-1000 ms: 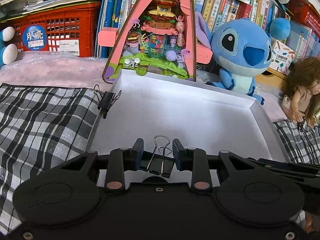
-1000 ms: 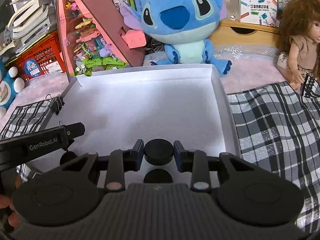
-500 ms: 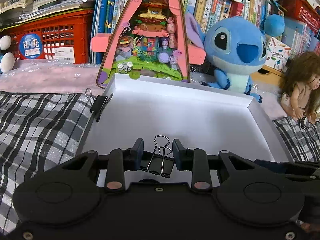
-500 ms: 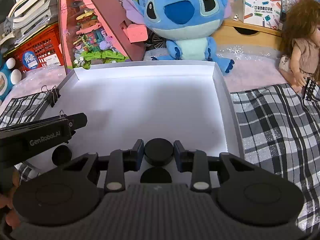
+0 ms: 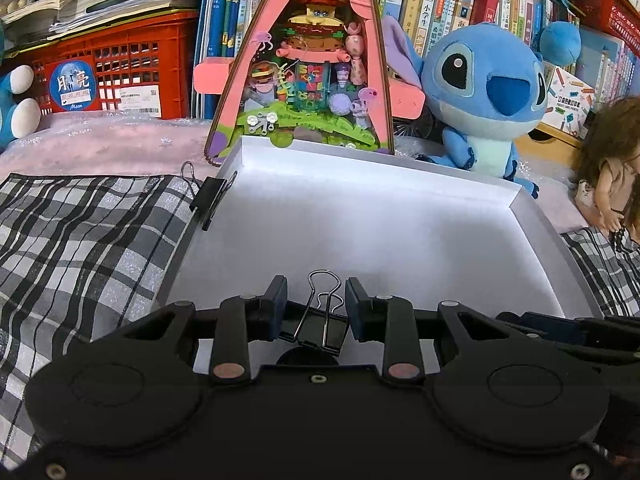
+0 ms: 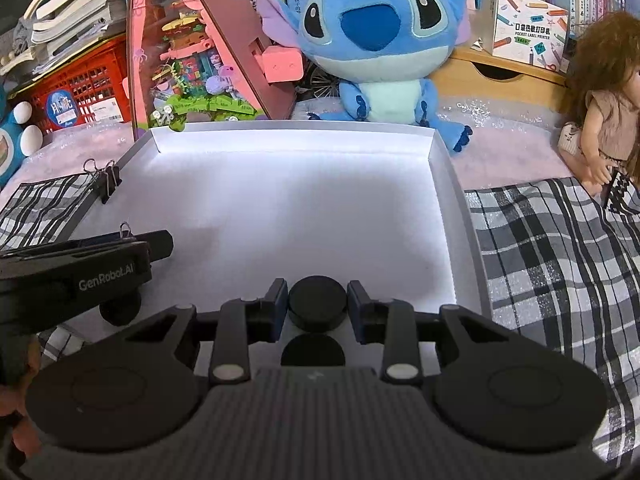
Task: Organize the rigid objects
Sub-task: 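Carry the binder clip and black puck over the white box, then open both grippers to release the binder clip and puck into the box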
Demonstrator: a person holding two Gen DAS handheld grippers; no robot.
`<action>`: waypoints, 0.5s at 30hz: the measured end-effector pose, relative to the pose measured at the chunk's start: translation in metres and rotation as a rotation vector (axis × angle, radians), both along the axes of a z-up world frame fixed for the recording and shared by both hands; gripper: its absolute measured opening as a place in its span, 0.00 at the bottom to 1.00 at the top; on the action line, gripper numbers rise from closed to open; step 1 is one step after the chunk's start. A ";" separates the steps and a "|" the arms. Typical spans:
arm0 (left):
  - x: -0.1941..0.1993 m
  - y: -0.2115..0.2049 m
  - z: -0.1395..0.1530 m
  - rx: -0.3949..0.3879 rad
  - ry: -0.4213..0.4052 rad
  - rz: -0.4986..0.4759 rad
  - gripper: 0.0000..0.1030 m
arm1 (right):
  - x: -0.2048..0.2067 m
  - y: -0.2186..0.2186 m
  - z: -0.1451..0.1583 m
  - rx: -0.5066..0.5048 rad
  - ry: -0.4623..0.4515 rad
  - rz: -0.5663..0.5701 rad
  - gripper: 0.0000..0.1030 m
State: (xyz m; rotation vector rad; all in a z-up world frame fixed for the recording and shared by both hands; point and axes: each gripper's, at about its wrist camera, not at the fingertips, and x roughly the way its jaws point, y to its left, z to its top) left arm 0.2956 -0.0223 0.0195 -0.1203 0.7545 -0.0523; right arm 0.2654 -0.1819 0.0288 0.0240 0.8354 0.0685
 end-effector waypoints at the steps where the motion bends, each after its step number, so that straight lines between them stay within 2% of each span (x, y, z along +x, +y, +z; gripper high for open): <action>1: 0.000 0.000 0.000 0.003 -0.002 -0.001 0.29 | 0.000 0.000 -0.001 -0.001 -0.002 0.001 0.39; 8: -0.002 -0.001 0.000 0.009 -0.011 -0.001 0.31 | -0.002 0.000 -0.002 -0.003 -0.011 -0.001 0.39; 12: -0.002 -0.001 0.000 -0.003 -0.014 -0.005 0.39 | -0.002 0.000 -0.002 -0.005 -0.015 -0.002 0.40; 15: -0.004 -0.003 0.001 0.005 -0.014 -0.009 0.45 | -0.003 0.000 -0.002 -0.001 -0.017 -0.005 0.49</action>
